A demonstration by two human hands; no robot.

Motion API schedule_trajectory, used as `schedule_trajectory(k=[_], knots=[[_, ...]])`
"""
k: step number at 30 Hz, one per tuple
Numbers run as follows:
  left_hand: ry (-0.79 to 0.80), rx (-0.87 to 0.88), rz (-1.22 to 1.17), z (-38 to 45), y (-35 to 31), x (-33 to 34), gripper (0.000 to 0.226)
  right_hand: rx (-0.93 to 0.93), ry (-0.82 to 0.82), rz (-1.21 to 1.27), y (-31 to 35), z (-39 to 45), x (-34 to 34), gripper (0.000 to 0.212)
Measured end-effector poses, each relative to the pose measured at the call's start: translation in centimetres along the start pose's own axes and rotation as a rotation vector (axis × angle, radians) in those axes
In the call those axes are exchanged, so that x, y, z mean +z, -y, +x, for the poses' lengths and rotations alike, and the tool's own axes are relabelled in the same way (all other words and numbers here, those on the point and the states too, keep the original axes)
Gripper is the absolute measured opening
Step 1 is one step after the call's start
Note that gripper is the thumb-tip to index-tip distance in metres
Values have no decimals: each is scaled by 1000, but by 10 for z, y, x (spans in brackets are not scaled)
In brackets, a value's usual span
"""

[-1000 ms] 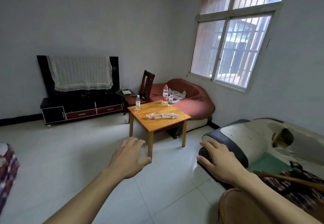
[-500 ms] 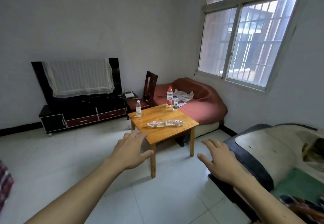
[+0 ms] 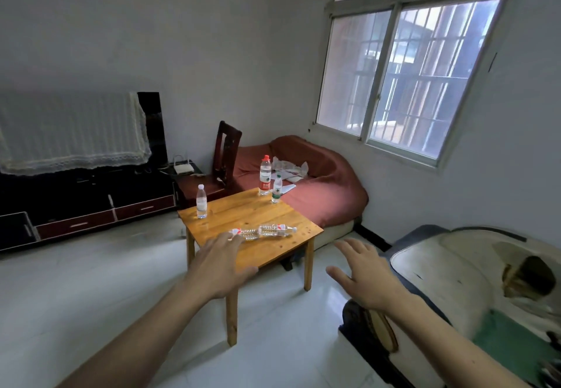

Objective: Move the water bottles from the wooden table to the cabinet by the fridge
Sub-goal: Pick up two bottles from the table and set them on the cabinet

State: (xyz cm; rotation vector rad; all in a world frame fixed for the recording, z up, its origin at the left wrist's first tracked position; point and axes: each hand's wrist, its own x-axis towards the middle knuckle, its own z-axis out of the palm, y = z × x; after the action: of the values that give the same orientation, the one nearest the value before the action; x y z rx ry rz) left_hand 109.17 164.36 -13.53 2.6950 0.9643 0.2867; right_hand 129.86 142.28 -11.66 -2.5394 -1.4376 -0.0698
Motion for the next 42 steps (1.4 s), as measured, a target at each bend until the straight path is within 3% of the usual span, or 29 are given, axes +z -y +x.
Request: schedule_trajectory(k=[6,15,20,24,27,30,34,39,42], knots=[[-19,19,-60,113,34,-1,77,57,-3,-49,-3,106,-1,60],[57,-16,-50,244,68,25,78,56,46,-11,-38,244,50,61],[79,-36,-25,336,63,44,76,40,72,53,-81,332,75,73],[79,-67,-22,409,48,46,77,63,61,124,-125,407,71,67],[46,-77,-21,458,44,46,76,61,49,116,-150,461,66,80],[37,-102,-26,496,46,51,75,46,74,118,-159,504,73,70],[89,-129,-60,544,61,71,72,42,109,130,-164,553,90,91],[79,-113,-97,620,88,89,69,43,118,71,-167,619,116,65],[59,-105,-163,659,104,93,69,54,125,33,-161,659,116,64]])
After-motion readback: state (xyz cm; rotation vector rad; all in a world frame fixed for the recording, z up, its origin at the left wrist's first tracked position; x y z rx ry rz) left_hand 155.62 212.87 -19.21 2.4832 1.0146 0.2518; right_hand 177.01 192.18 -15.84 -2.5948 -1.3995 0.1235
